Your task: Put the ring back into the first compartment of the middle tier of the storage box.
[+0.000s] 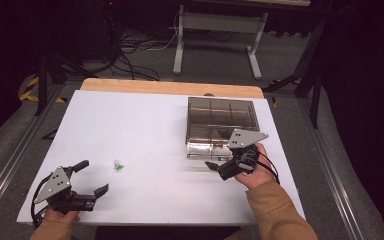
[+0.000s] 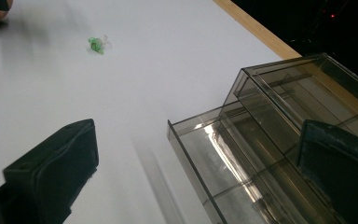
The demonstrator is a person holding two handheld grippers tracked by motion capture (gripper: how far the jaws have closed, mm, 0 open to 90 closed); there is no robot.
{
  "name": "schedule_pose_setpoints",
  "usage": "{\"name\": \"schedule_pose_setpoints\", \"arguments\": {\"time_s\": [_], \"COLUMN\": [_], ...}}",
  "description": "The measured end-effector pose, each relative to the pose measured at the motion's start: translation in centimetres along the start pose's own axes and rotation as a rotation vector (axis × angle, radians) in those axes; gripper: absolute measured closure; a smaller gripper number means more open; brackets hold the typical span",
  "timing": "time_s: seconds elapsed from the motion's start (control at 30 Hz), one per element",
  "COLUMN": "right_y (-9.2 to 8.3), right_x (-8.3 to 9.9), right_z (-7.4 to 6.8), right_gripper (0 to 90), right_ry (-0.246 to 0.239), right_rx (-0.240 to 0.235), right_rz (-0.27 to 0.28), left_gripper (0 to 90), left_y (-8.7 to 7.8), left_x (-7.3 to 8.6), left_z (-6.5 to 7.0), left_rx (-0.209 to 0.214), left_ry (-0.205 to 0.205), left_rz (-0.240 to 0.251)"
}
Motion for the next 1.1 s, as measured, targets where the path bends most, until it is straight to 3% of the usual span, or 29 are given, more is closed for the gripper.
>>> {"name": "schedule_pose_setpoints", "arguments": {"time_s": [0.17,0.33,0.47,0.77,1.1], "right_y": [0.3,1.1,1.7,3.7,5.6], "right_x": [-0.9,-2.0,-2.8,-4.2,-5.3], "right_z": [-1.2,-2.0,-2.2,-3.5,-4.5], "right_gripper": [0.0,0.0,0.9,2.6,2.9], "right_ry": [-0.059,-0.06,-0.012,-0.048,-0.056], "right_rx": [0.072,0.058,0.028,-0.014,-0.052], "right_rz": [-0.013,-0.027,-0.005,0.001,-0.015], "left_gripper": [0.2,0.2,0.2,0.2,0.2], "left_y": [0.1,0.1,0.1,0.1,0.1], "left_x": [0.0,0.0,0.0,0.0,0.0], "left_z": [0.0,-0.2,-0.2,-0.2,-0.4], "left_rx": [0.009,0.013,0.014,0.021,0.02], "left_ry": [0.003,0.002,0.001,-0.009,-0.002], "left_rz": [0.004,0.002,0.002,0.002,0.0]}}
Point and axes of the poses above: each handheld gripper's, and its own axes: y roughly forward along the jaws, x roughly out of its underside, z roughly to its right, the point moved 2 cm from there along y, roughly forward along the jaws, and after that the axes turned 8 degrees about -z, right-handed, at the moved point
